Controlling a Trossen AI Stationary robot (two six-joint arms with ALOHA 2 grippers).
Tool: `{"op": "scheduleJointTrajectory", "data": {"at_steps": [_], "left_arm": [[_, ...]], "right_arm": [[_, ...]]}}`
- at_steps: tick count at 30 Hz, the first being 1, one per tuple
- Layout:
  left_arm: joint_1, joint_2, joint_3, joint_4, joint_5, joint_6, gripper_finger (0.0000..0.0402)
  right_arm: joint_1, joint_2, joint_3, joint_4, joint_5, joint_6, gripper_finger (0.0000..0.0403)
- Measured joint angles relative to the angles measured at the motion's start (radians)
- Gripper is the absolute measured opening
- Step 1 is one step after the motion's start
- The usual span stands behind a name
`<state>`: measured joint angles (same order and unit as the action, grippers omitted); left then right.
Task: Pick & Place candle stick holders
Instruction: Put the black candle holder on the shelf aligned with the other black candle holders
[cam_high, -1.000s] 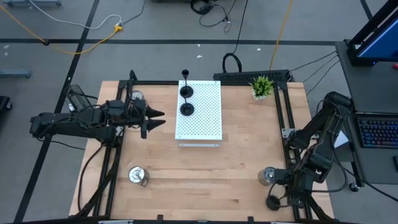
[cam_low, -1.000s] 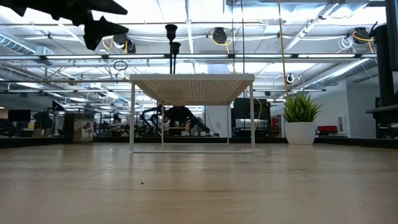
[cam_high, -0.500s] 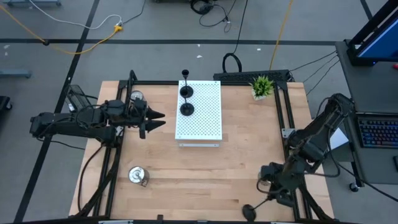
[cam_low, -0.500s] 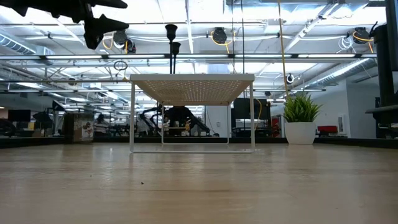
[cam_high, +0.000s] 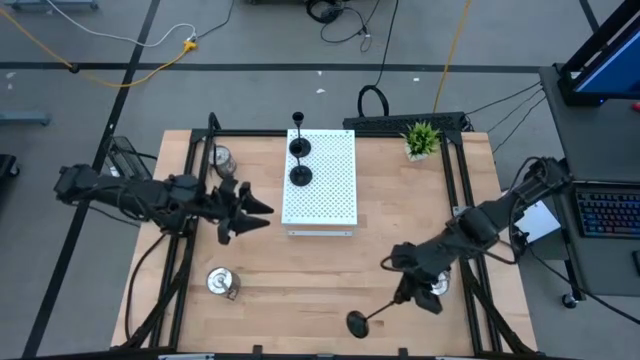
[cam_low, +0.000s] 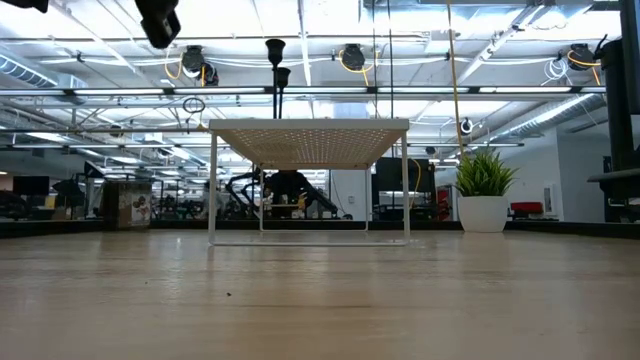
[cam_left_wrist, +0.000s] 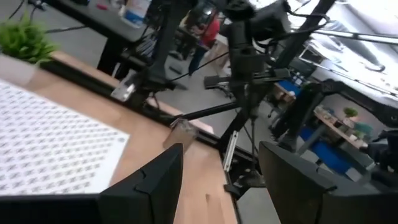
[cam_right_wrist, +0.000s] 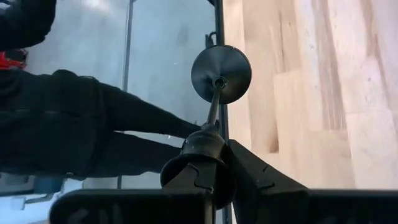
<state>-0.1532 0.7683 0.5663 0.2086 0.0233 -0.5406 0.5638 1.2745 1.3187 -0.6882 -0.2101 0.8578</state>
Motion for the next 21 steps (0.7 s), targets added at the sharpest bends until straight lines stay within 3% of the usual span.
{"op": "scheduleJointTrajectory", "data": {"at_steps": [7,14,21], "left_arm": [[-0.118,0.107,0.037,0.081,-0.125,0.056,0.0216],[-0.212,0.271,0.193,0.076,-0.208,0.134,0.0216],[-0.275,0.442,0.414,-0.103,-0.286,0.144,0.0216]], "right_arm": [[-0.082,0.083,0.154,-0.151,-0.045,-0.090,0.0011],[-0.137,0.148,0.277,-0.246,-0.114,-0.193,0.0011],[-0.158,0.187,0.370,-0.336,-0.136,-0.282,0.0011]]}}
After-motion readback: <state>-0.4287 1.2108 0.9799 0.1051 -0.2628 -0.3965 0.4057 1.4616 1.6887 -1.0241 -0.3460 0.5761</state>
